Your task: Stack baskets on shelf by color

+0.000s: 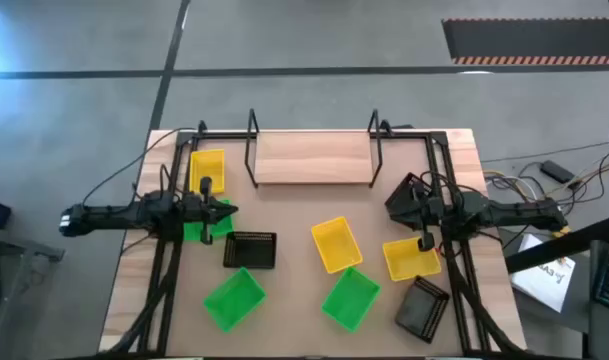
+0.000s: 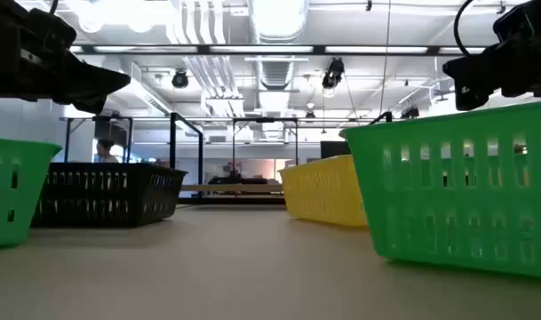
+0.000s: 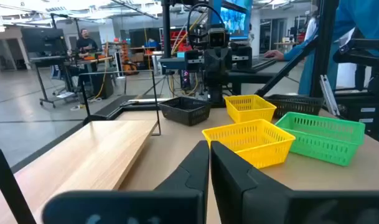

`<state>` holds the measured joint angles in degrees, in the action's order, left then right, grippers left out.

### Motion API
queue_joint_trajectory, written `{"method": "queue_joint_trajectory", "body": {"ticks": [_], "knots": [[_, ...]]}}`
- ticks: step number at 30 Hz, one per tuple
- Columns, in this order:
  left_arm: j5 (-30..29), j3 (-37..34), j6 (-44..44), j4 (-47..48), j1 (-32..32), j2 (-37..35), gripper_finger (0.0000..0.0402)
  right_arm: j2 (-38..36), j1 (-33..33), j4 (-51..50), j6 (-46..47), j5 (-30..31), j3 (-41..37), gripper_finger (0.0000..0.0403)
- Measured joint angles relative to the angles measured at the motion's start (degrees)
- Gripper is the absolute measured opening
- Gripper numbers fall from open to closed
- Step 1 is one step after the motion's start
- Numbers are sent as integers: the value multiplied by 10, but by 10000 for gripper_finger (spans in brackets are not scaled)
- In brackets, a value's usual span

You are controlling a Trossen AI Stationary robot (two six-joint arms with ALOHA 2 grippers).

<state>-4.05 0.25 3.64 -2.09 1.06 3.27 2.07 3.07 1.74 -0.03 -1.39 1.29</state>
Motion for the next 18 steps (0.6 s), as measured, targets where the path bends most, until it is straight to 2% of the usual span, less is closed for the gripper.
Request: {"method": "queue_joint_trajectory", "body": {"ticks": [18], "knots": [[-4, 0, 0, 0, 0, 0, 0, 0, 0, 0, 0, 0, 0, 18]]}}
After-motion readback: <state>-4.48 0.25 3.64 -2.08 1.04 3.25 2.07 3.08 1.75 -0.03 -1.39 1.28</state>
